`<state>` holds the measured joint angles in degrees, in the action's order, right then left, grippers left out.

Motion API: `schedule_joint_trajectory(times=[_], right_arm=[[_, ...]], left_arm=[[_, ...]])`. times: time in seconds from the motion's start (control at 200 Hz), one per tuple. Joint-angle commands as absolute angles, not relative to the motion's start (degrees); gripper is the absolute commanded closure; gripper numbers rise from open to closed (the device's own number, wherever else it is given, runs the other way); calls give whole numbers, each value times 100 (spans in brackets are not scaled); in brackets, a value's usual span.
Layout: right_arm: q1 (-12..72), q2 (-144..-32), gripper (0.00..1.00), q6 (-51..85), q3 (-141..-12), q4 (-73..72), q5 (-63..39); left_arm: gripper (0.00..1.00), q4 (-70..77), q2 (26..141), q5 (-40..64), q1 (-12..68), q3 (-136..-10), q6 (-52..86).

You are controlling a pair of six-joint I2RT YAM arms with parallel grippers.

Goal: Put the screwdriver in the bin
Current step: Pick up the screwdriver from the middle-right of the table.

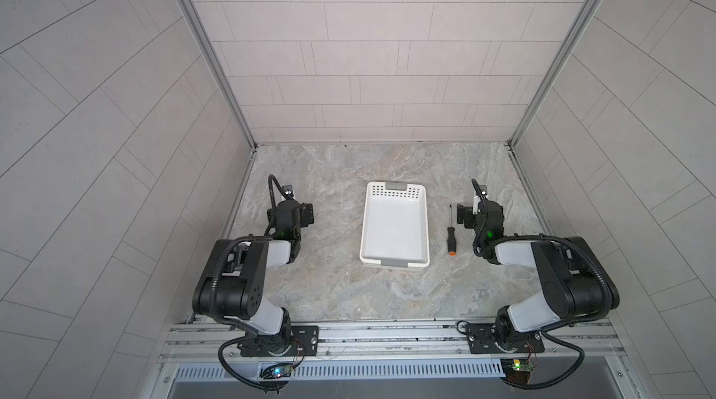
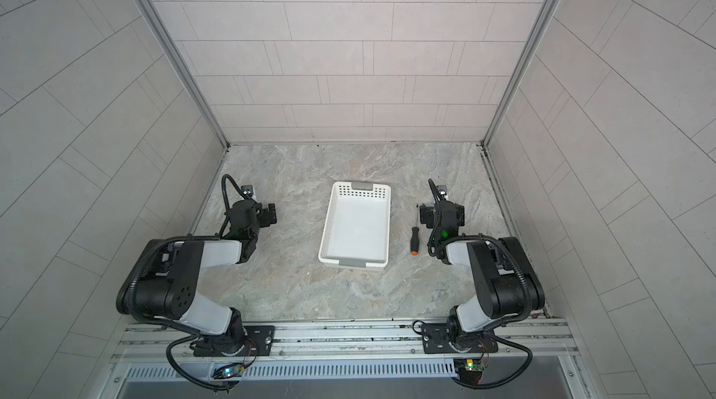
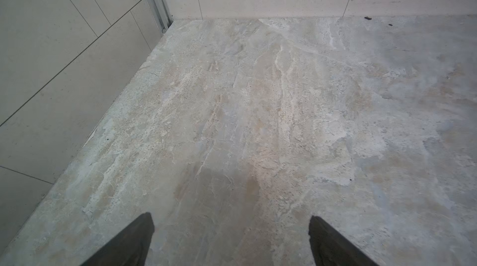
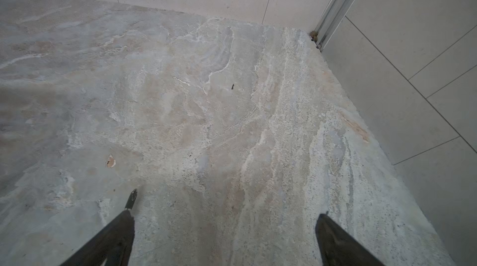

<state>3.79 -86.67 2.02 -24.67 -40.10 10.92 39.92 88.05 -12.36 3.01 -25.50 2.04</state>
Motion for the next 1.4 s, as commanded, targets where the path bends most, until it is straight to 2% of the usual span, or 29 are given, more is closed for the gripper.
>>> schedule_joint_trajectory(times=[0.0,1.171,1.241,1.301,1.396], right_arm=[[355,-8662,0,230,-2498,-4104,1107],[324,-8648,0,260,-2492,-4105,1074],[349,-8640,0,244,-2483,-4122,1126],[427,-8586,0,238,-2540,-4005,1368],[495,-8188,0,342,-2953,-2893,1708]], left_arm=[[0,4045,8790,-1223,306,-2637,185],[0,4059,8754,-1271,307,-2624,202],[0,3826,8614,-1580,334,-2708,294],[0,3014,8276,-1649,376,-2990,285],[0,1767,7617,-1693,422,-3546,431]])
